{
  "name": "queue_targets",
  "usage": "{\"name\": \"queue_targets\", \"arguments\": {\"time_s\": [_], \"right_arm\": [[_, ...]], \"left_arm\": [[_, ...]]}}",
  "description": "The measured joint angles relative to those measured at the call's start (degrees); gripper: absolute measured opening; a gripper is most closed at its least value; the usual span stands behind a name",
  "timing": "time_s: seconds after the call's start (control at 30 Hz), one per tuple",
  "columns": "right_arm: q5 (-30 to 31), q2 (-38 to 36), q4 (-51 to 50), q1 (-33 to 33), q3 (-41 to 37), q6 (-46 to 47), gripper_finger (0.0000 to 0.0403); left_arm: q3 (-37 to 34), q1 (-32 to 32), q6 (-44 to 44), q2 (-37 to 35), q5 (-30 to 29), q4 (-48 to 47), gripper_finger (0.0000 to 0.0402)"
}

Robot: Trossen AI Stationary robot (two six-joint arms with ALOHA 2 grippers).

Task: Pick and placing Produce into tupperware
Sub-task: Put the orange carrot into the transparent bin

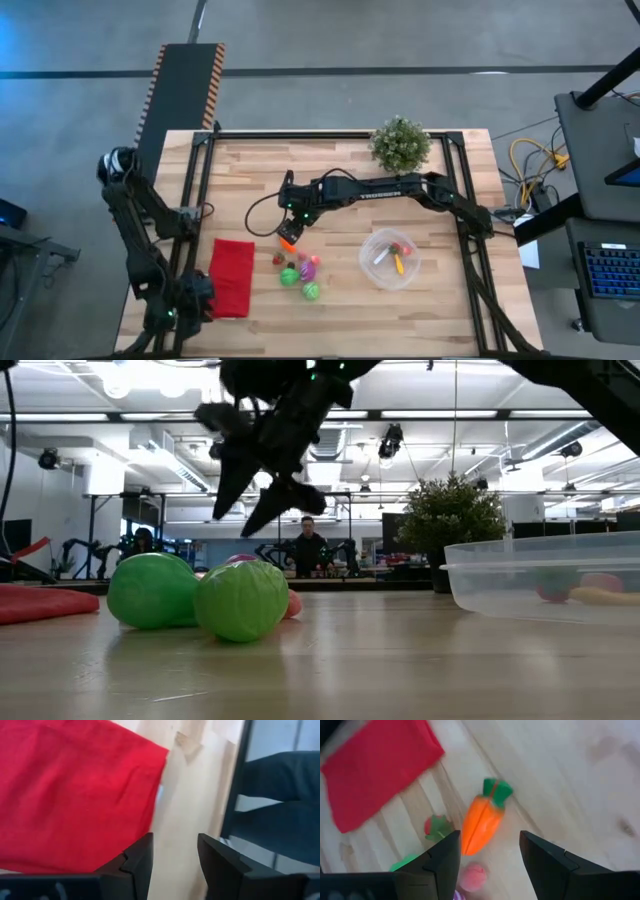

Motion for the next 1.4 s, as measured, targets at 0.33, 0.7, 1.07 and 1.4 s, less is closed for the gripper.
{"name": "queue_targets", "arguments": {"time_s": [0.33,0.7,1.07,1.4], "right_arm": [[-0.69,5.78,2.55,1.38,1.69,1.28,0.0194],[1.08,11.83,3.79,2.26,8.71,-0.51,0.0194],[6.67,18.03,-1.04,4.3,15.42,-11.12,0.0194],[13.52,15.05,-8.55,3.56,17.69,-13.74,0.0168]], "left_arm": [[0.0,0.08,-1.08,1.01,-3.1,-8.17,0.0139],[-0.26,0.22,-1.74,-3.91,-9.06,-16.63,0.0139],[-0.9,1.42,-1.72,-4.62,-11.94,-18.31,0.0139],[-1.01,1.42,-1.63,-4.19,-11.9,-19.92,0.0139]]}}
